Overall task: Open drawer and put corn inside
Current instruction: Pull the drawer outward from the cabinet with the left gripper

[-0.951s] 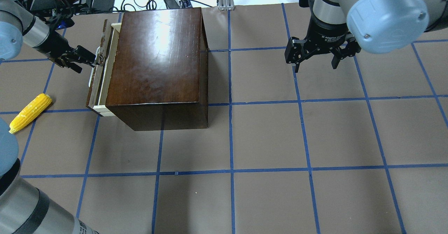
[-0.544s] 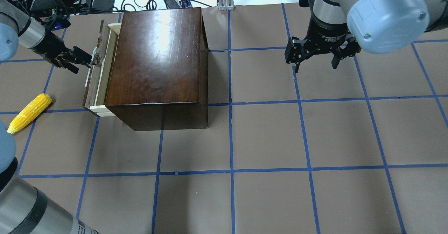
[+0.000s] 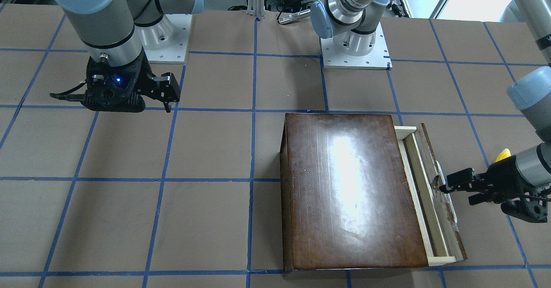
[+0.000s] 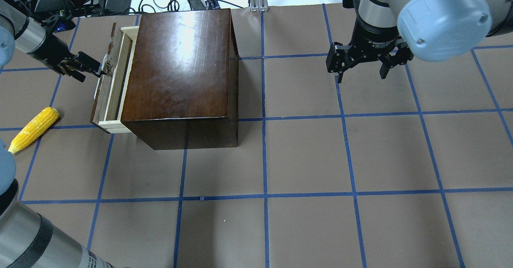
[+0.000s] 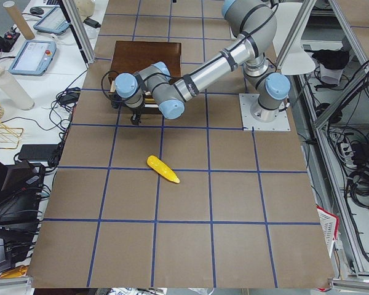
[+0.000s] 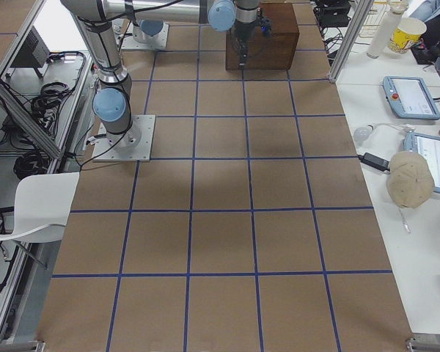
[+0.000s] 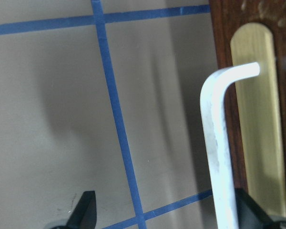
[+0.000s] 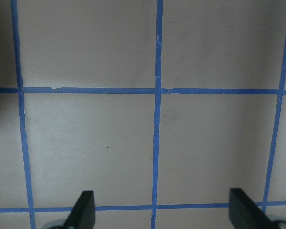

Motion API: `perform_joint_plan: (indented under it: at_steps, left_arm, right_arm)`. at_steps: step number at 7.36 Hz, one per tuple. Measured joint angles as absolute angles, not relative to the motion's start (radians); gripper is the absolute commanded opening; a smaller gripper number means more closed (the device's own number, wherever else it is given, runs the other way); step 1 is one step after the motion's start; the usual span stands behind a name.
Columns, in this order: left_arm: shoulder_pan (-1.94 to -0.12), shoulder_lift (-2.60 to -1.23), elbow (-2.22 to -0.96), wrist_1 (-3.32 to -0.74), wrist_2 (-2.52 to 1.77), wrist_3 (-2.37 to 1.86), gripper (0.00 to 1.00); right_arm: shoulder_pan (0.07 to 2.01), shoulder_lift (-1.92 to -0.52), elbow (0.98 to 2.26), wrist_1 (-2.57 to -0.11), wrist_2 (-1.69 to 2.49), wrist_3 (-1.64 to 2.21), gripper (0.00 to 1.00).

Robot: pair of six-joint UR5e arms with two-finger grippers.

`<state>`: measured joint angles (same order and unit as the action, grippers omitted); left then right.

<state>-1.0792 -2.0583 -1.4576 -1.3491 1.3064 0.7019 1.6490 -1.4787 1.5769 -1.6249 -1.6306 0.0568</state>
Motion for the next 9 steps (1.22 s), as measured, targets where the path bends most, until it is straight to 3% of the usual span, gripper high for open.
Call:
perform_joint_plan:
  at_steps: [9]
  left_arm:
    - [-1.055,-2.075,-1.442,-1.35,1.31,0.752,1.0]
  right_arm:
    - [1.649,-1.478,1.577,-1.625,-1.631,0.057,1.0]
